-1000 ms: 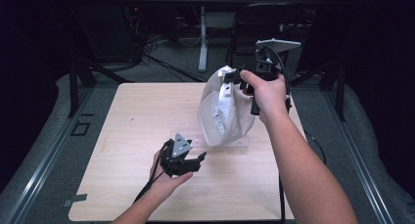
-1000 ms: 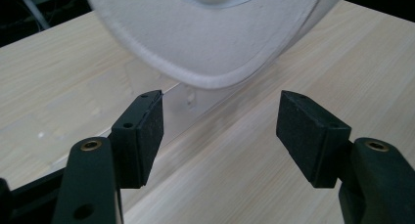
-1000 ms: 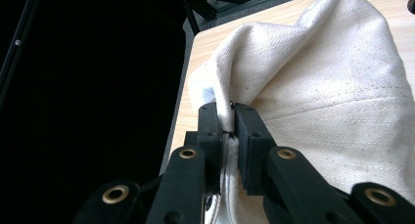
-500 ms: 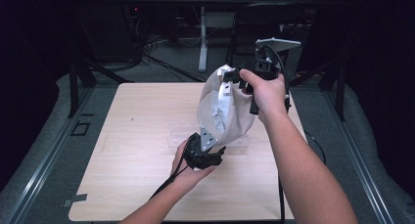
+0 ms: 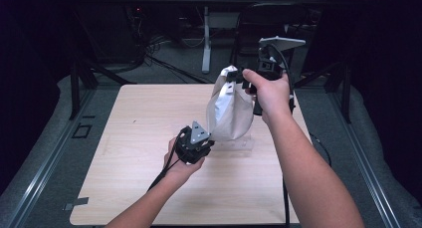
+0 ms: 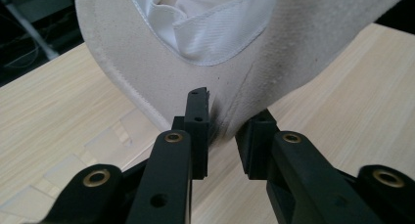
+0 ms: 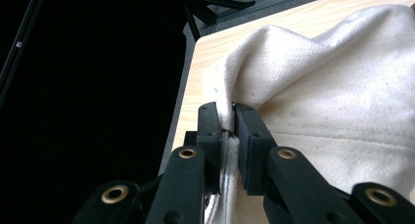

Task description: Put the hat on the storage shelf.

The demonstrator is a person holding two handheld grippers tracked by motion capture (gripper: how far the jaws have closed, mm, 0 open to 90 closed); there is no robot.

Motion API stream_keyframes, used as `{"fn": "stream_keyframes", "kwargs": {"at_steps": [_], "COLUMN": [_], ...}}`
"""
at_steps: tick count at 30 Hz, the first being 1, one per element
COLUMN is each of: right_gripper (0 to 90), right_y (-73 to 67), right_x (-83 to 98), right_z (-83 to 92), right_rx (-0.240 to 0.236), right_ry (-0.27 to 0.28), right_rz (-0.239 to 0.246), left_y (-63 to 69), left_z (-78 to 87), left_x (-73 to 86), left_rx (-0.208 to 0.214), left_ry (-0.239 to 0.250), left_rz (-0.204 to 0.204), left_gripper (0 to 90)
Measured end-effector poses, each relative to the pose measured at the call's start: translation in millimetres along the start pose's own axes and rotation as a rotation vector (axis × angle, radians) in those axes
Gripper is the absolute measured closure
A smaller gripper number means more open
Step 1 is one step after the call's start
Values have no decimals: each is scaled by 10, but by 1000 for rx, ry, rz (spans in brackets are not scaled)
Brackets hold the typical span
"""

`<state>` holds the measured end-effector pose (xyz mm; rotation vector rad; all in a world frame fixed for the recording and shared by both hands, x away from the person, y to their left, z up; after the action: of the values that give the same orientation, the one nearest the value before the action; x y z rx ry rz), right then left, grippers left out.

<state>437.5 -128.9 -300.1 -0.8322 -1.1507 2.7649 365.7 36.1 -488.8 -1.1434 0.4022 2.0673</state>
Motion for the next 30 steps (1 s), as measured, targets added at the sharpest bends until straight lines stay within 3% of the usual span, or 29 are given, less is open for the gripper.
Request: {"fn": "stream_keyframes", "kwargs": {"at_steps": [6, 10, 17, 22, 30], "right_gripper": [820, 820, 820, 821, 821], "right_y": [-65, -54, -21, -13, 23], "right_x": [-2, 9, 23, 39, 48], "right_z": [-53, -77, -108, -155, -202], "right_rx": [2, 10, 16, 18, 24], "right_ry": [-3, -9, -9, -18, -29], "right_rz": [16, 22, 20, 21, 16], "left_y": [-57, -34, -52, -88, -138], "left_z": [1, -26, -53, -76, -123], "left_x": [-9, 5, 28, 63, 66], "left_rx": [26, 43, 69, 92, 177], "left_ry": [3, 9, 17, 22, 45], "left_rz": [5, -8, 14, 43, 114], "left_gripper": [805, 815, 822, 825, 832]}}
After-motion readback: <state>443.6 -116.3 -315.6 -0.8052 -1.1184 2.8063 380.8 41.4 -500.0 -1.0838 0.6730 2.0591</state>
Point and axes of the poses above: each handheld gripper's, and its own axes: z roughly backward along the jaws, x roughly out of its underside, y roughly to its right, the point moved 4 cm from there along -z, roughly forward along the jaws, and after that the axes turned 1 degree about z, right-handed, at the moved point
